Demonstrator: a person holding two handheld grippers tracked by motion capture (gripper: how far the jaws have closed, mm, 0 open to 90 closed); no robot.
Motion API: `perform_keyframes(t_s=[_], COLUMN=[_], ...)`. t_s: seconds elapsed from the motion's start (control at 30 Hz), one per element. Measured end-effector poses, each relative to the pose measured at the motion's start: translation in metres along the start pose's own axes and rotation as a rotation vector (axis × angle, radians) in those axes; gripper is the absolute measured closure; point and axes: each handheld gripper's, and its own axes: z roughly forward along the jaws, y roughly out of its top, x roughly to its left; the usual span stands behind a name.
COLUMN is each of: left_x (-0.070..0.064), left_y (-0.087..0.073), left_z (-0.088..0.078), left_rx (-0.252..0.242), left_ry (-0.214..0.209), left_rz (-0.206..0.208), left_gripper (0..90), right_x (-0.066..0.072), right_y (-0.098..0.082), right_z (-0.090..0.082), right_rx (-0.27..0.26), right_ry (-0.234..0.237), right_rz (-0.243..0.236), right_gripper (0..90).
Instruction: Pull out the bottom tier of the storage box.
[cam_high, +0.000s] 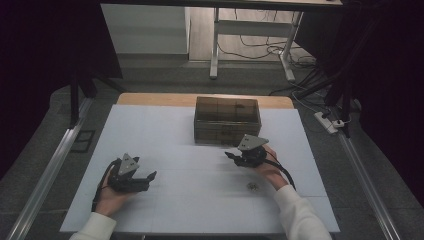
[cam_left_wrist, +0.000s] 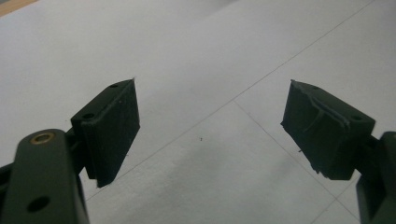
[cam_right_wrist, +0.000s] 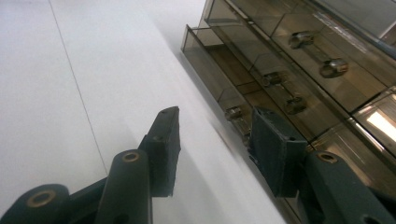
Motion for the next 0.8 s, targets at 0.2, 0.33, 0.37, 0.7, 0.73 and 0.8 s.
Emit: perform_keyframes(t_s=[0.2, 0.33, 0.37, 0.7, 0.73, 0.8], left_x=[0.000, 0.000, 0.000, 0.000, 0.000, 0.000], left_y=[0.000, 0.000, 0.000, 0.000, 0.000, 0.000], left_z=[0.000, 0.000, 0.000, 0.000, 0.000, 0.000], left_rx=[-0.002, -0.003, -0.004, -0.002, -0.002, -0.003], left_ry=[0.000, -0.002, -0.002, -0.003, -0.003, -0.003], left_rz=[0.000, -0.001, -0.002, -0.001, -0.001, -0.002], left_gripper=[18.5, 18.5, 18.4, 18.5, 18.5, 18.5], right_x=[-0.004, -0.004, -0.004, -0.008, -0.008, -0.009], right_y=[0.002, 0.003, 0.004, 0.009, 0.009, 0.009], right_z=[-0.002, 0.000, 0.000, 0.010, 0.010, 0.011], right_rx=[-0.003, 0.014, 0.022, 0.070, 0.076, 0.080], right_ry=[0.010, 0.018, 0.020, 0.035, 0.036, 0.035], right_rz=[0.039, 0.038, 0.036, 0.040, 0.037, 0.038], right_gripper=[52.0, 51.5, 51.5, 50.6, 50.5, 50.4])
